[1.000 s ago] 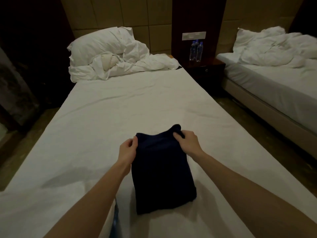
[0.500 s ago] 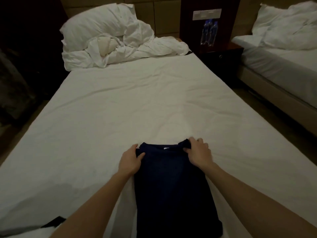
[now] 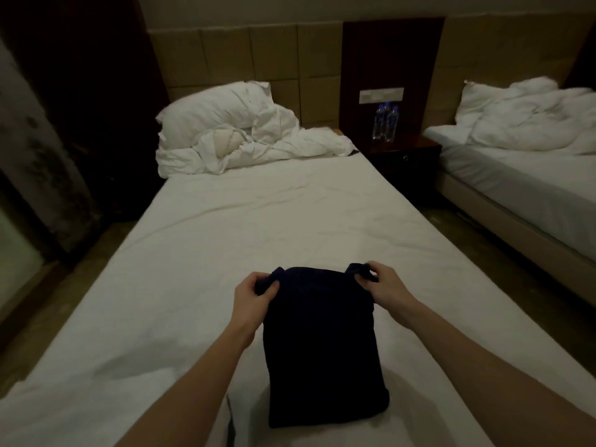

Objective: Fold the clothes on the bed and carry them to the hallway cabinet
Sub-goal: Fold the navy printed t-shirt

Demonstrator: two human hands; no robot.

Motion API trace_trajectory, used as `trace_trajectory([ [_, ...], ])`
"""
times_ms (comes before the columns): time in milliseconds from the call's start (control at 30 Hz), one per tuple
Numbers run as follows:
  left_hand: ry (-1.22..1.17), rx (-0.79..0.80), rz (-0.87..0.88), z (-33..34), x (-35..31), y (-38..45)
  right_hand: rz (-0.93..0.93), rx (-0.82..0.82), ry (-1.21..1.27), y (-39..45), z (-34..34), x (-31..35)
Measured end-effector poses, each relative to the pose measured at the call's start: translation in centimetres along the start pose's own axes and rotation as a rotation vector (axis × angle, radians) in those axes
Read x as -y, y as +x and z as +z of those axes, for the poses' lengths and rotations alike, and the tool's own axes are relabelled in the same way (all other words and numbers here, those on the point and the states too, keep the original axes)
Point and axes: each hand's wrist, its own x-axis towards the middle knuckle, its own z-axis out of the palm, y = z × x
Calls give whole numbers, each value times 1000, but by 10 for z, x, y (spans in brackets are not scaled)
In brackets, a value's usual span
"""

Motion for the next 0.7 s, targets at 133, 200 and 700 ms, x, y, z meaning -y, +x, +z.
trace_trajectory([
  [133, -15, -54, 96, -37, -40, -56, -125, -67, 61, -65, -15, 48],
  [200, -28, -61, 133, -53, -59, -86, -174, -78, 86, -97, -21, 67],
  [700, -346, -77, 256, -122, -152, -292, -401, -44, 321, -288, -34, 141],
])
